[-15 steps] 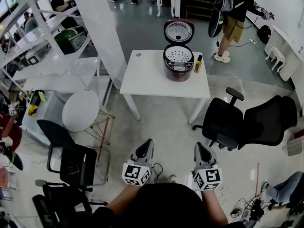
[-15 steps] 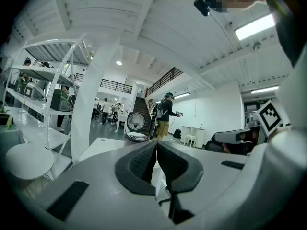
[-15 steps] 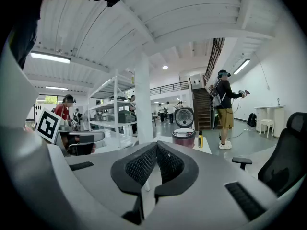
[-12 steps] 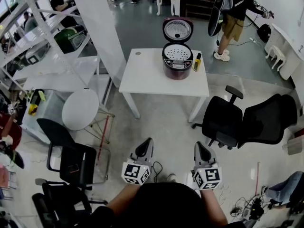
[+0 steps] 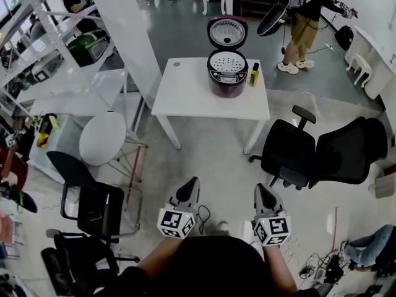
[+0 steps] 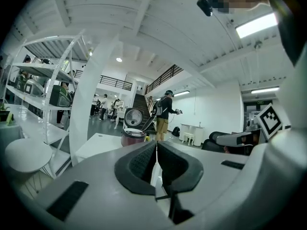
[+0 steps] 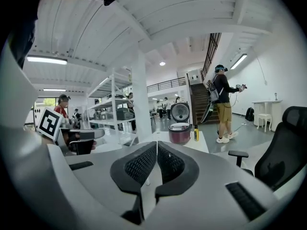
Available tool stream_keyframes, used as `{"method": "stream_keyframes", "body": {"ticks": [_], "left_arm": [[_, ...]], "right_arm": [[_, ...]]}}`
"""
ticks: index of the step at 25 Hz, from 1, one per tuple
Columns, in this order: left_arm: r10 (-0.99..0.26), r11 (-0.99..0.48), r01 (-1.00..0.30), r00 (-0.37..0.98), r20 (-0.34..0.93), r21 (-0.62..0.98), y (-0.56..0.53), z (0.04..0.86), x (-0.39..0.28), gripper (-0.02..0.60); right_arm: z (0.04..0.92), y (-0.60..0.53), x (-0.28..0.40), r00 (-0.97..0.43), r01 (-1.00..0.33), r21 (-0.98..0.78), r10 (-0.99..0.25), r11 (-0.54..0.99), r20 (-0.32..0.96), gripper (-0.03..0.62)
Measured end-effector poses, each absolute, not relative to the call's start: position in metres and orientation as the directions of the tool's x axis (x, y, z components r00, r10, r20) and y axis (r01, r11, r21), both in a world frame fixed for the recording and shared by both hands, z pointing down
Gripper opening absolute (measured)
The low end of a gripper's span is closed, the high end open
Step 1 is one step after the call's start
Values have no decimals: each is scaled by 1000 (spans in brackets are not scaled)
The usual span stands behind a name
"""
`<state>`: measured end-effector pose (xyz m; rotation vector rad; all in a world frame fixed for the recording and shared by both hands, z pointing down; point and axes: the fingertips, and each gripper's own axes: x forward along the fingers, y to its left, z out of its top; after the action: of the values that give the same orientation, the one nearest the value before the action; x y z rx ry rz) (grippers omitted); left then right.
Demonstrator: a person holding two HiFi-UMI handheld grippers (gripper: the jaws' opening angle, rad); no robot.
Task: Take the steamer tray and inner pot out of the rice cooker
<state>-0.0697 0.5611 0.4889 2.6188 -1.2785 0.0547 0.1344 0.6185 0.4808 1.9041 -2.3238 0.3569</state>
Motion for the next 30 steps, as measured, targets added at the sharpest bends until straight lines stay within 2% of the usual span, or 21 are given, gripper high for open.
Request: {"method": "stream_keyframes", "body": {"ticks": [5,6,8,10,12,16,30], "left_arm": [[-766,-604,-774,630,131,188,565,487,-65,8],[-763,-608,-772,633,135,186,566,489,-64,16],[-755,-615,-767,640,146,185,565,492,-62,163],[-754,-614,-769,638,154,178,563,496,-63,209],[-755,-616,-771,637,155,162,564,499,-62,221],[-729,-633,-753,658,186,182,570,511,-51,239],[-713,-610,-749,661,234,257,554,525,-27,238]], "right_arm": [[483,624,154,-169,-985,-87,-955,152,243,10],[483,625,159,-158,-986,-81,-956,142,245,47],[486,626,168,-150,-988,-83,-955,132,258,179],[494,625,173,-160,-986,-94,-946,139,280,203],[503,626,178,-161,-985,-109,-941,134,297,230],[514,632,187,-144,-985,-131,-941,108,307,238],[546,607,186,-255,-959,-214,-892,185,374,236]]}}
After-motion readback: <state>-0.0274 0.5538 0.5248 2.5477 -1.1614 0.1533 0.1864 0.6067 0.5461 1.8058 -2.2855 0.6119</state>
